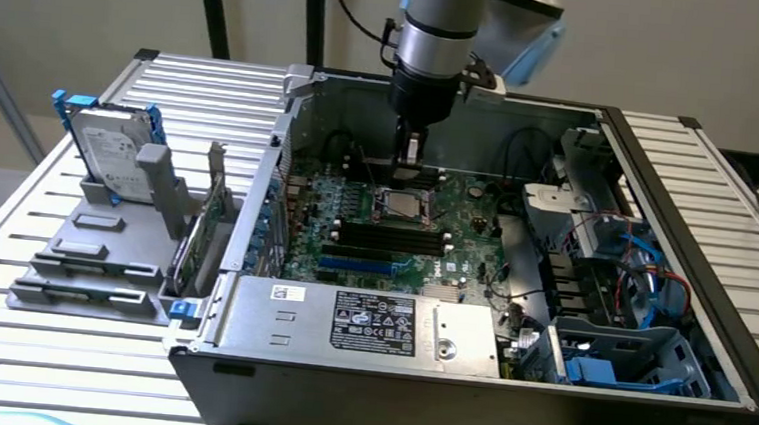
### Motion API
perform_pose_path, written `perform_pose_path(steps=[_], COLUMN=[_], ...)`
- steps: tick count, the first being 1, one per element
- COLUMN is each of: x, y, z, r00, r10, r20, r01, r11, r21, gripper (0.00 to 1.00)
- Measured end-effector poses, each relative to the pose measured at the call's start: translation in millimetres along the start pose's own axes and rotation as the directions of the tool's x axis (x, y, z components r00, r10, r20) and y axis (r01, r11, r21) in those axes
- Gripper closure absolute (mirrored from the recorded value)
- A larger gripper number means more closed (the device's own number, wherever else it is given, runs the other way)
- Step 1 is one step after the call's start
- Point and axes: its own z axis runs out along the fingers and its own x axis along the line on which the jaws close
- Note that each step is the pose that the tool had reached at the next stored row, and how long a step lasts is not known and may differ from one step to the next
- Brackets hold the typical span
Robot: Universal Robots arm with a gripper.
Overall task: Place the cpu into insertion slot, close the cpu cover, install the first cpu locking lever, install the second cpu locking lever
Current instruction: 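Close the cpu cover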
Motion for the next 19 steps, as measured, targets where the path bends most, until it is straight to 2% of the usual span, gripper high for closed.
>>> perform_pose_path(steps=[9,19], x=[-3.2,-2.6], y=[39.8,84.9], z=[-22.5,-28.2], r00=[1.0000,1.0000], r10=[0.000,-0.001], r20=[-0.0001,-0.0026], r01=[0.000,0.001], r11=[0.9999,0.9999], r21=[0.0122,0.0154], gripper=[0.89,0.89])
